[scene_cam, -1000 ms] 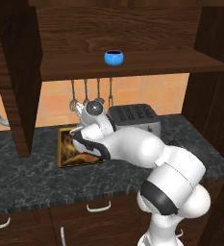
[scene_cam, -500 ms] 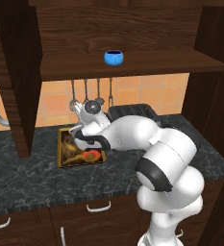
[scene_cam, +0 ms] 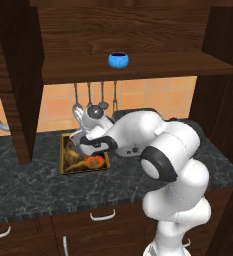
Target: Pick the kettle from the counter and place it on the tray. Then pick the mug from the cabinet and place it on the tray. Then close the cabinet doors.
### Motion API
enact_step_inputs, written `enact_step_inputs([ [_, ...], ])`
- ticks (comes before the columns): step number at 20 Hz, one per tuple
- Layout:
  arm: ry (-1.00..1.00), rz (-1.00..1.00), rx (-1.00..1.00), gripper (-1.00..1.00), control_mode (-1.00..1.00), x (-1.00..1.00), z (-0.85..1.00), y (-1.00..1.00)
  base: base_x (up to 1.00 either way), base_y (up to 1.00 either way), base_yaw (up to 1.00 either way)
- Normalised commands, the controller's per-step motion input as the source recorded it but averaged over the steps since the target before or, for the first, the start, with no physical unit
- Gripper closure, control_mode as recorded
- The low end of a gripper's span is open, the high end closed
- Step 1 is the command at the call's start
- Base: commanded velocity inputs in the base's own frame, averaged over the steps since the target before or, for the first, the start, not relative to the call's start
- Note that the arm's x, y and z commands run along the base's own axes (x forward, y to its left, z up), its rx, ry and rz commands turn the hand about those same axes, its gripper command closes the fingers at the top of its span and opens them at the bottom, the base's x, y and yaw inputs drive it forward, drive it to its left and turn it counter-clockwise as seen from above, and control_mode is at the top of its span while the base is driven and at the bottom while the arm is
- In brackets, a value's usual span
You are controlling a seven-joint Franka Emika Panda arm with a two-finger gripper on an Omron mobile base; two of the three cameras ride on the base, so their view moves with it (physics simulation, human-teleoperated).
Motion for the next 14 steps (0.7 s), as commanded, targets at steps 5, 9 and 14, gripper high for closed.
enact_step_inputs([
  [5,0.0,0.04,0.0,1.0,-1.0,0.18,-0.22,0.01,0.0,0.0,0.0],
  [9,0.0,0.0,0.0,1.0,-1.0,0.1,-0.28,0.0,0.0,0.0,0.0],
  [14,0.0,0.0,0.0,-1.0,-1.0,0.0,-0.26,-0.04,0.0,0.0,0.0],
])
